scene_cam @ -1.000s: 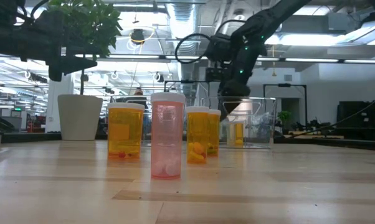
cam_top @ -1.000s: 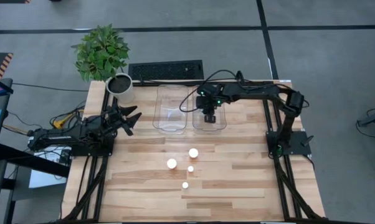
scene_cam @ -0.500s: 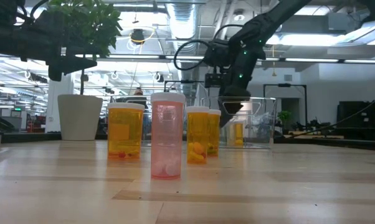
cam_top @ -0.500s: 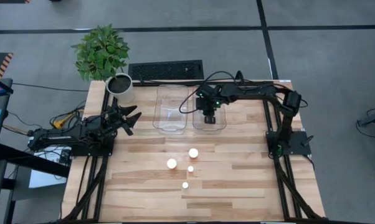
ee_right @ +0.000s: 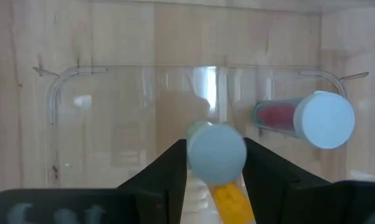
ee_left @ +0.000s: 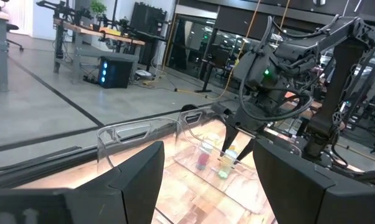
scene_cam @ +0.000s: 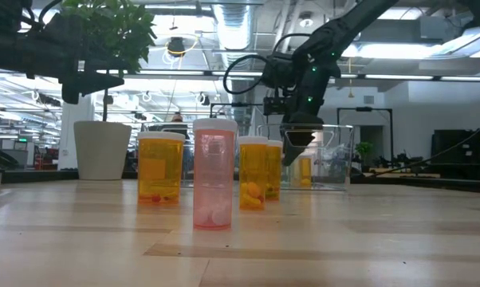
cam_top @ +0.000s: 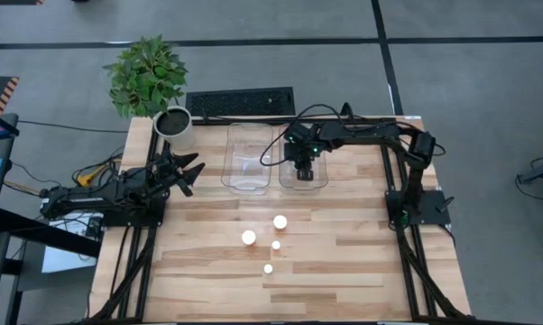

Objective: Pick and place medicine bottles into bin by pill shape (circle, oval)
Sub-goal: Put the green tablet bottle into the right transparent bin, then put the blue capsule bottle into the left transparent bin

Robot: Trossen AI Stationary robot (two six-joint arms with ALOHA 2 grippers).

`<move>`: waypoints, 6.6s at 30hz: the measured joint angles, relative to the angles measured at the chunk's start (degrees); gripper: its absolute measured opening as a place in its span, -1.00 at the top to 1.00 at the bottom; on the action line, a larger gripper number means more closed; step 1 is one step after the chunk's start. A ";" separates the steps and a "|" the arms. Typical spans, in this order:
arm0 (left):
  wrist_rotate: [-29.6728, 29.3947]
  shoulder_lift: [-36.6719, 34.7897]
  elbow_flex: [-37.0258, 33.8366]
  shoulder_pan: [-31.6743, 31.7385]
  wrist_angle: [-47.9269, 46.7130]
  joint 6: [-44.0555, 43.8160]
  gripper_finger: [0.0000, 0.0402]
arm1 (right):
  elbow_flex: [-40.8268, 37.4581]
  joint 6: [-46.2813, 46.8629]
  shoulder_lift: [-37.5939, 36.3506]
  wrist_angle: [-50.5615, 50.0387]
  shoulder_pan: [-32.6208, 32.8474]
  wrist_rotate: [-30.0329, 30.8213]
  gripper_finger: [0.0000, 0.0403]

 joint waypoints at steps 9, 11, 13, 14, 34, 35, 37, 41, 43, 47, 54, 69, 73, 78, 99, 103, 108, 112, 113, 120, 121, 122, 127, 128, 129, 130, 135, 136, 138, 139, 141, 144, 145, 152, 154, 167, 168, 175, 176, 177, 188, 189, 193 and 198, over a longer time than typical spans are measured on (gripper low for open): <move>0.01 0.00 0.02 -0.01 0.03 -0.02 -0.20 | 0.00 0.02 0.01 0.26 0.01 0.02 -0.05; 0.03 0.00 0.00 -0.01 0.05 0.00 -0.20 | 0.00 0.07 0.01 0.28 0.00 0.02 -0.08; 0.03 0.00 0.01 0.01 0.03 -0.02 -0.20 | 0.00 0.43 0.01 0.26 -0.03 0.02 -0.09; 0.03 0.00 0.01 0.01 0.04 -0.02 -0.20 | 0.00 0.45 -0.02 0.26 -0.04 0.02 -0.09; 0.10 0.02 0.00 -0.01 0.34 -0.11 -0.20 | 19.08 4.84 -10.45 -22.32 2.03 0.29 -0.10; 0.08 0.02 0.02 0.01 0.36 -0.11 -0.20 | 20.28 5.78 -11.53 -23.85 3.08 0.18 -0.10; 0.10 0.02 0.00 -0.01 0.44 -0.09 -0.20 | 22.04 7.85 -13.83 -25.70 5.62 0.07 -0.10; 0.07 0.02 0.01 -0.01 0.56 -0.02 -0.20 | 22.60 12.81 -18.54 -26.78 12.08 0.07 -0.10; 0.07 0.02 0.02 0.00 0.55 -0.02 -0.20 | 22.60 15.83 -19.88 -27.08 15.94 0.06 -0.10; 0.07 0.02 0.02 0.00 0.53 -0.03 -0.20 | 22.60 21.42 -20.42 -27.19 24.25 0.12 -0.10; 0.07 0.02 0.00 -0.01 0.07 -0.08 -0.20 | 22.55 25.40 -14.08 -26.71 36.32 4.49 -0.10; 0.16 0.00 0.00 0.01 -0.95 -0.81 -0.20 | 22.53 22.82 2.32 -20.41 38.84 8.35 -0.10; 0.13 0.00 0.00 0.01 -1.67 -0.94 -0.20 | 22.51 22.03 2.26 -20.19 37.61 8.28 -0.10; 0.11 0.00 0.00 0.01 -1.71 -0.94 -0.20 | 22.53 22.48 -1.19 -21.70 36.74 8.20 -0.10; 4.34 0.00 0.00 0.00 2.63 -2.24 -0.20 | 10.52 41.33 -30.48 -35.78 45.20 29.15 -0.10; 4.32 0.00 0.00 0.01 4.74 -1.61 -0.20 | 1.47 41.59 -35.76 -29.18 44.73 29.70 -0.10; 4.33 0.00 0.00 0.01 5.57 -1.04 -0.20 | -9.54 36.36 -39.49 -16.99 41.82 31.96 -0.10; 4.27 0.00 0.00 -0.01 7.33 -0.70 -0.20 | -15.91 27.30 -39.62 -3.28 36.43 37.57 -0.10; 4.25 0.00 0.00 -0.01 7.80 -0.70 -0.20 | -16.84 23.98 -39.25 0.40 34.60 37.90 -0.10; 4.25 0.00 0.00 -0.01 12.03 0.14 -0.20 | -17.44 12.58 -36.37 17.05 20.65 25.94 -0.10; 4.25 0.00 0.00 0.01 12.49 0.61 -0.20 | -17.41 12.63 -36.28 18.05 18.42 23.39 -0.11; 4.25 0.00 0.00 0.01 12.83 1.27 -0.20 | -17.33 12.71 -36.28 18.28 16.13 21.45 -0.12; 4.21 0.00 0.00 0.01 12.97 5.33 -0.20 | -17.12 12.55 -35.49 19.05 7.21 19.30 -0.23; 4.20 0.00 0.00 0.01 12.97 6.08 -0.20 | -16.73 12.54 -35.04 18.68 5.81 18.10 -0.24; 4.17 0.00 0.00 0.01 12.97 6.46 -0.20 | -16.21 12.42 -34.51 17.76 4.24 16.59 -0.25; 3.98 0.00 0.00 0.01 12.97 6.54 -0.20 | -15.36 12.20 -33.68 17.74 2.88 15.37 -0.25; 3.07 0.00 0.00 0.01 12.38 6.19 -0.20 | -8.84 9.48 -25.05 14.55 -1.52 10.41 -0.25; 3.07 0.00 0.00 0.01 11.94 5.97 -0.20 | -7.07 8.55 -22.91 13.08 -2.19 9.57 -0.25; 3.22 0.00 0.00 0.01 11.18 5.73 -0.20 | -3.29 7.73 -18.78 9.32 -3.24 7.31 -0.25; 3.22 0.00 0.00 0.01 10.93 5.75 -0.20 | -1.55 7.31 -16.71 7.13 -3.83 6.08 -0.24; 2.85 0.00 0.00 0.09 10.39 6.13 -0.20 | 1.60 6.94 -12.74 4.05 -4.70 3.47 -0.24; 2.27 0.00 0.00 0.67 10.23 7.51 -0.20 | 5.06 5.96 -7.96 1.27 -5.70 1.44 -0.24; 2.24 0.00 0.00 1.01 10.26 8.09 -0.20 | 6.03 5.55 -6.66 0.74 -5.97 1.36 -0.24; 2.17 0.00 0.00 3.43 10.22 9.51 -0.20 | 10.77 4.85 0.07 -1.52 -6.70 0.15 -0.24; 2.32 0.00 0.00 3.94 10.13 9.51 -0.20 | 11.36 4.88 1.22 -2.53 -6.82 -1.18 -0.24; 2.36 0.00 0.00 5.39 9.76 10.43 -0.20 | 11.21 5.04 3.14 -3.88 -6.86 -1.73 -0.24; 2.37 0.00 0.00 5.39 9.76 10.43 -0.20 | 11.21 5.04 3.14 -3.88 -6.86 -1.73 -0.24; 2.37 0.00 0.00 5.39 9.76 10.39 -0.20 | 11.21 5.00 3.14 -3.76 -6.86 -3.13 -0.23; 2.37 0.00 0.00 5.39 9.76 10.38 -0.20 | 11.21 4.97 3.14 -3.77 -6.86 -3.23 -0.23; 2.37 0.00 0.00 5.39 9.76 10.34 -0.20 | 11.21 4.93 3.14 -3.75 -6.86 -3.21 -0.23; 2.41 0.00 0.00 5.36 9.78 9.37 -0.20 | 11.21 4.93 3.14 -3.81 -6.77 -3.23 -0.23; 2.41 0.00 0.00 5.36 9.77 9.30 -0.20 | 11.21 4.93 3.14 -3.81 -6.73 -3.23 -0.23; 2.48 0.00 0.00 5.36 9.81 9.02 -0.20 | 11.21 5.15 3.14 -4.26 -6.32 -3.23 -0.23; 2.50 0.00 0.00 5.36 9.83 8.79 -0.20 | 11.19 4.91 3.14 -4.26 -6.10 -3.21 -0.23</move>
